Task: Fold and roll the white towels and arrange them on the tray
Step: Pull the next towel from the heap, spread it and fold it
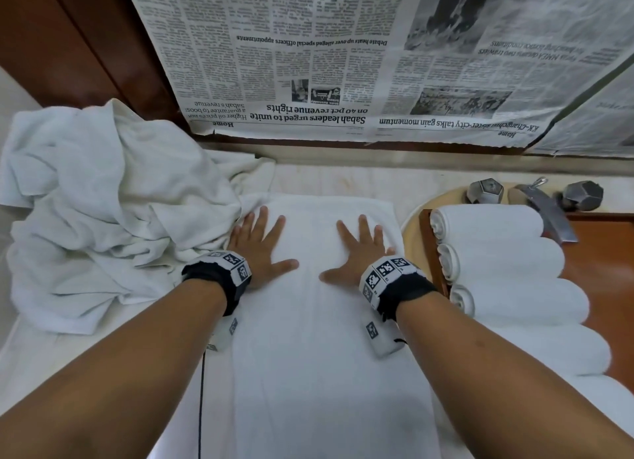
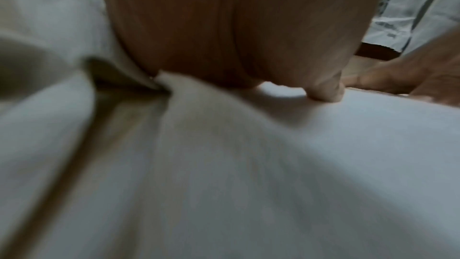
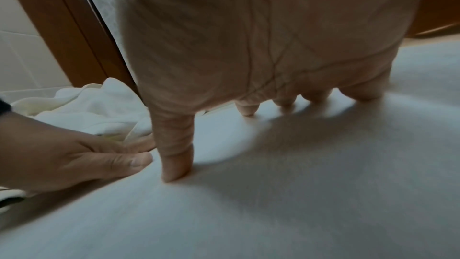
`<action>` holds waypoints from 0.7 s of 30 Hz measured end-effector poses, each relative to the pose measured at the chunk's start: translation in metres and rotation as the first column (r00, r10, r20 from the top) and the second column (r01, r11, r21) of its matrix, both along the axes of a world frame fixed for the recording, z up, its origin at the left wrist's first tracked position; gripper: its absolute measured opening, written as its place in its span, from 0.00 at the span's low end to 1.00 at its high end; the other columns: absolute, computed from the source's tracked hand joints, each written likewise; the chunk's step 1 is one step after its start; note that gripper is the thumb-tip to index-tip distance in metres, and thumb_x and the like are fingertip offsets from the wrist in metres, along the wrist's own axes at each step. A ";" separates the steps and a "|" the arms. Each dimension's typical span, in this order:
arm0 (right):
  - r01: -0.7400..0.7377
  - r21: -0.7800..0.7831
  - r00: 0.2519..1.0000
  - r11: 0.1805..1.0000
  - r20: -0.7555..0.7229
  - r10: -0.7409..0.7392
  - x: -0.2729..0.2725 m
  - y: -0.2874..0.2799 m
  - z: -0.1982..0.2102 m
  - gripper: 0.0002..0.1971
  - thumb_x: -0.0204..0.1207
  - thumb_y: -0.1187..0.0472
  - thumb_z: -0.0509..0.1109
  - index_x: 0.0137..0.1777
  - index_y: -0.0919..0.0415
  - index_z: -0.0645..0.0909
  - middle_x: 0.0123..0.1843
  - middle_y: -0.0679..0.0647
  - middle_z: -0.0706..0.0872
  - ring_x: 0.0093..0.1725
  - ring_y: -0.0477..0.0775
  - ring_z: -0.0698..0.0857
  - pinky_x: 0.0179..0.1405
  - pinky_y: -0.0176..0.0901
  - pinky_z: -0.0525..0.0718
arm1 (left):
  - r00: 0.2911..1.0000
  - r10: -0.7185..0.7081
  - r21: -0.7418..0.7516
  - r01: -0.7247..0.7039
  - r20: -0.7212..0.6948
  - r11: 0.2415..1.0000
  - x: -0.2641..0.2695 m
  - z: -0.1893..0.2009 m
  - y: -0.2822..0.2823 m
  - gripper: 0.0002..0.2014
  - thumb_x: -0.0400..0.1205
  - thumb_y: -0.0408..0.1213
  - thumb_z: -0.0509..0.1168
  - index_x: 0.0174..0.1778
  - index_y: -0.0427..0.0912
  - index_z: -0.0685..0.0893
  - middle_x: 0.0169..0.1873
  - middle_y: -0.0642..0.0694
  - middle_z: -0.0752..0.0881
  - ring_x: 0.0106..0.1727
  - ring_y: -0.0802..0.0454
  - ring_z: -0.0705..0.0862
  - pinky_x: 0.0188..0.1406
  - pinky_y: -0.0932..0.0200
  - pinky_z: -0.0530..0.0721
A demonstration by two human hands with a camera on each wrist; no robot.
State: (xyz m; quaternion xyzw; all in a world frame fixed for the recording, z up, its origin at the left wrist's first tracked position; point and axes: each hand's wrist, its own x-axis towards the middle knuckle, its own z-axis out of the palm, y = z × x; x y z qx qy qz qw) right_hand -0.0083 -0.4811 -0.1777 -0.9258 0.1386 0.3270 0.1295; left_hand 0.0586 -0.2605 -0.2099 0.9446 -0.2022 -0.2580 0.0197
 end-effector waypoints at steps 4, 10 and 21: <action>-0.017 0.009 0.999 1.000 0.037 0.017 0.007 0.011 -0.001 0.58 0.68 0.32 0.73 0.85 0.36 0.33 0.84 0.52 0.21 0.85 0.63 0.28 0.83 0.70 0.43 | 0.997 -0.077 -0.055 0.076 -0.018 0.996 -0.004 0.004 -0.018 0.40 0.83 0.68 0.49 0.85 0.61 0.34 0.83 0.47 0.27 0.85 0.42 0.31 0.83 0.39 0.38; 0.026 -0.045 0.999 0.999 0.025 -0.025 0.011 -0.023 0.005 0.52 0.75 0.31 0.66 0.87 0.41 0.34 0.87 0.53 0.26 0.86 0.65 0.34 0.84 0.69 0.50 | 0.995 -0.094 -0.060 0.092 -0.036 0.994 0.020 -0.004 0.021 0.47 0.78 0.75 0.47 0.84 0.58 0.31 0.82 0.44 0.24 0.84 0.47 0.27 0.84 0.45 0.35; -0.195 0.015 0.981 0.981 -0.024 0.195 -0.045 0.039 0.008 0.57 0.71 0.37 0.76 0.86 0.37 0.34 0.85 0.52 0.23 0.86 0.62 0.32 0.83 0.70 0.56 | 0.990 -0.132 -0.063 0.135 0.057 0.989 -0.016 0.030 -0.002 0.34 0.86 0.54 0.60 0.86 0.53 0.55 0.87 0.43 0.45 0.86 0.40 0.52 0.82 0.42 0.60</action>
